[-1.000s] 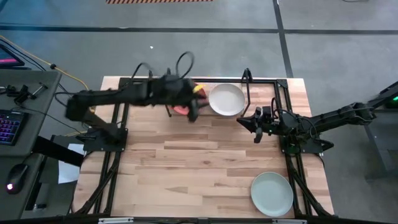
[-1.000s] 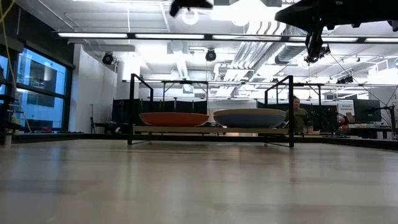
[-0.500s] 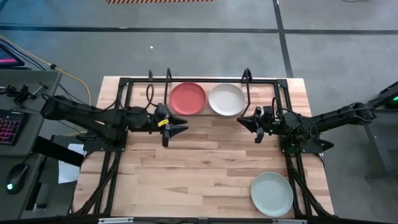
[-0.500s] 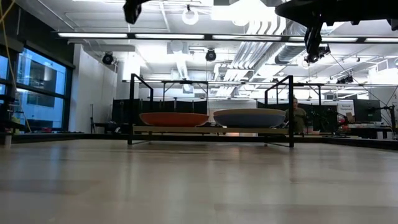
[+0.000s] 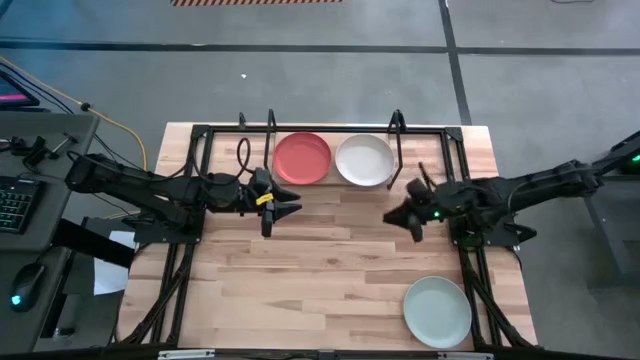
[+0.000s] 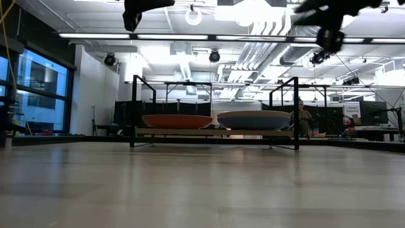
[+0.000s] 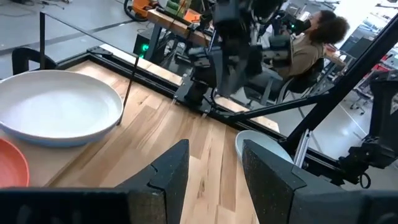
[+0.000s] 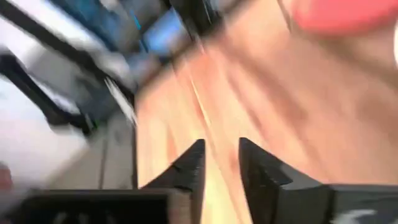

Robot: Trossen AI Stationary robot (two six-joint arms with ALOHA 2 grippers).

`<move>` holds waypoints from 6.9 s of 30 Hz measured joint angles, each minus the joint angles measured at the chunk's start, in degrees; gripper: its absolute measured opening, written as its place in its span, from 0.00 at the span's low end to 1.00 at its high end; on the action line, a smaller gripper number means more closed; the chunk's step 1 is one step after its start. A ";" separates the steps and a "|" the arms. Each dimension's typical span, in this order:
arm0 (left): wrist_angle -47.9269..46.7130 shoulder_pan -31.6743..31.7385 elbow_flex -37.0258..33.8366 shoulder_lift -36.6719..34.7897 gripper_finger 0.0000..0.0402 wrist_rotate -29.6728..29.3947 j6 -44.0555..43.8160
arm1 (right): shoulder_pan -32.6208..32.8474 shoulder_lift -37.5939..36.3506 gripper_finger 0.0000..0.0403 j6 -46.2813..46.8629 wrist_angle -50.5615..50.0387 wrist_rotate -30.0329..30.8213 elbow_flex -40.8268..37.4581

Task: Place and stack plates onto a shelf
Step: Stack the white plate on top of the orange plate, then return to Home Position

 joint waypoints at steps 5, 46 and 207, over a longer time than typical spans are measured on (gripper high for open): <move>-0.88 0.00 0.02 -0.01 0.34 0.00 -0.02 | 3.87 4.91 0.37 5.61 -18.21 -12.26 2.29; -2.64 0.00 0.04 0.01 0.34 -0.63 1.58 | 35.29 18.67 0.05 21.08 -7.79 -17.98 -15.44; 9.79 0.45 0.04 -9.30 0.34 -8.35 10.19 | -10.81 1.09 0.00 -27.99 20.79 -2.77 1.53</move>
